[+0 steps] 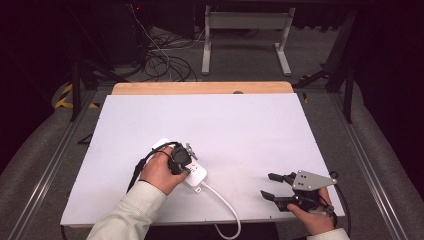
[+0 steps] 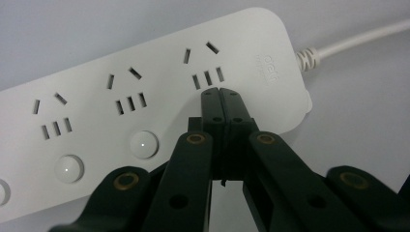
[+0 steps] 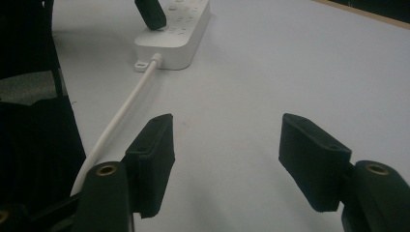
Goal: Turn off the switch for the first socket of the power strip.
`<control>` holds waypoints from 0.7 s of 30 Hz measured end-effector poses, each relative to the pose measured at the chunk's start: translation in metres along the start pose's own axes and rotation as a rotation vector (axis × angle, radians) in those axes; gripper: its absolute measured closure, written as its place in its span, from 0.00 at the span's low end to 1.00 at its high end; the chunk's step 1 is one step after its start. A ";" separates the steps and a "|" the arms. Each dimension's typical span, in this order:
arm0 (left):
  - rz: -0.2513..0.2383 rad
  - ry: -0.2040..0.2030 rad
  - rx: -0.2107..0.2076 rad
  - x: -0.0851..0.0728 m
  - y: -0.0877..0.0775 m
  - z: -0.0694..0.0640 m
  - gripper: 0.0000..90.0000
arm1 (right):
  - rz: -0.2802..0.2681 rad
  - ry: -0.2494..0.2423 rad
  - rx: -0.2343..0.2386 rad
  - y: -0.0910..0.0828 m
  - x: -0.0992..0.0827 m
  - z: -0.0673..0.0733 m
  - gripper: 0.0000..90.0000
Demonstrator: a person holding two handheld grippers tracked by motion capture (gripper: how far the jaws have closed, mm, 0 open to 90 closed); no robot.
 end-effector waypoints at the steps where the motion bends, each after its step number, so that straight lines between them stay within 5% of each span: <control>1: 0.001 -0.005 -0.009 0.000 0.001 -0.001 1.00 | 0.000 0.000 0.000 0.000 0.000 0.000 0.43; 6: 0.010 -0.001 0.004 0.001 0.001 -0.002 1.00 | 0.002 0.000 0.001 0.000 0.000 0.000 0.43; 9: -0.036 -0.010 0.036 0.000 -0.004 0.002 1.00 | -0.004 0.003 0.002 0.000 0.000 0.000 0.43; 12: -0.101 -0.042 0.000 -0.001 -0.015 0.005 1.00 | -0.005 0.002 0.001 -0.001 0.000 0.000 0.43; 21: -0.143 -0.033 -0.020 0.000 -0.036 0.002 1.00 | -0.009 0.006 -0.001 -0.001 0.000 0.000 0.43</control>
Point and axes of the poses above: each handheld gripper's, and its own axes: y roughly forward along the jaws, x roughly out of its top, z roughly to its left, the point moved 4 cm from there along y, roughly forward along the jaws, and after that the axes turned 10 degrees about x, right-handed, at the moved point
